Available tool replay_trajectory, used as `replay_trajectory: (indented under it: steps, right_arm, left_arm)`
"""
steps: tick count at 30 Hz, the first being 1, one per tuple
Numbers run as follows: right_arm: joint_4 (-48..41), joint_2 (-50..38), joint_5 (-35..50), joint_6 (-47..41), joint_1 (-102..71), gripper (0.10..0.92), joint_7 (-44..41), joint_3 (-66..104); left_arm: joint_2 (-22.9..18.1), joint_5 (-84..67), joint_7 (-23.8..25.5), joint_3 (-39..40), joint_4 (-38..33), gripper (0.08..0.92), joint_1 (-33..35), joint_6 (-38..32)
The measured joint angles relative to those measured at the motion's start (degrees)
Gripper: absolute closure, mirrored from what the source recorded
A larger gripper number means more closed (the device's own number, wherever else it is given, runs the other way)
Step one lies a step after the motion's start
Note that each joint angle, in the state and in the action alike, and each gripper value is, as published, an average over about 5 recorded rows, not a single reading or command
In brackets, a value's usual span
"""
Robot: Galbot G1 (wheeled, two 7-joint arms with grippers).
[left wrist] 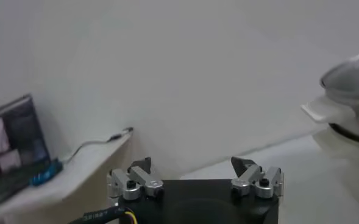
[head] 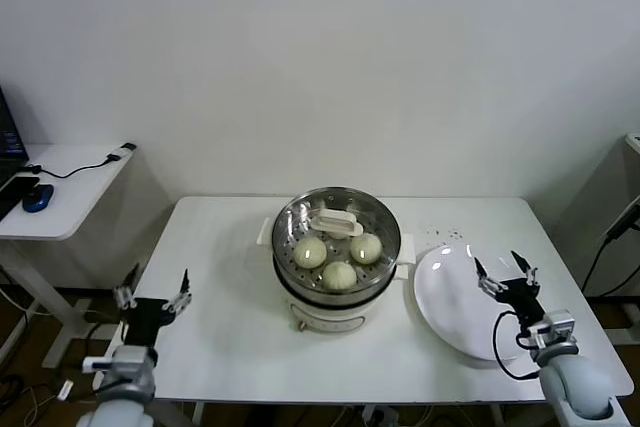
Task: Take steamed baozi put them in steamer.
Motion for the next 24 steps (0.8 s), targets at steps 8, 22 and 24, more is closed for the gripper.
replay_trajectory:
  steps: [8, 22, 24]
  right_arm:
    - [1.5, 0.2, 1.6, -0.3, -1.7, 0.203, -2.1, 0.8]
    - [2.2, 0.0, 4.0, -0.4, -3.1, 0.203, -4.5, 1.2]
    - [2.3, 0.0, 4.1, -0.4, -3.1, 0.203, -4.6, 1.2]
  left_arm:
    - [-2.3, -7.9, 1.0, -4.1, 1.3, 0.177, 4.0, -8.1]
    - [-3.4, -10.3, 1.8, -5.6, 1.5, 0.177, 7.4, -13.7]
    - [-3.5, -10.4, 1.8, -5.7, 1.5, 0.177, 7.6, -13.8]
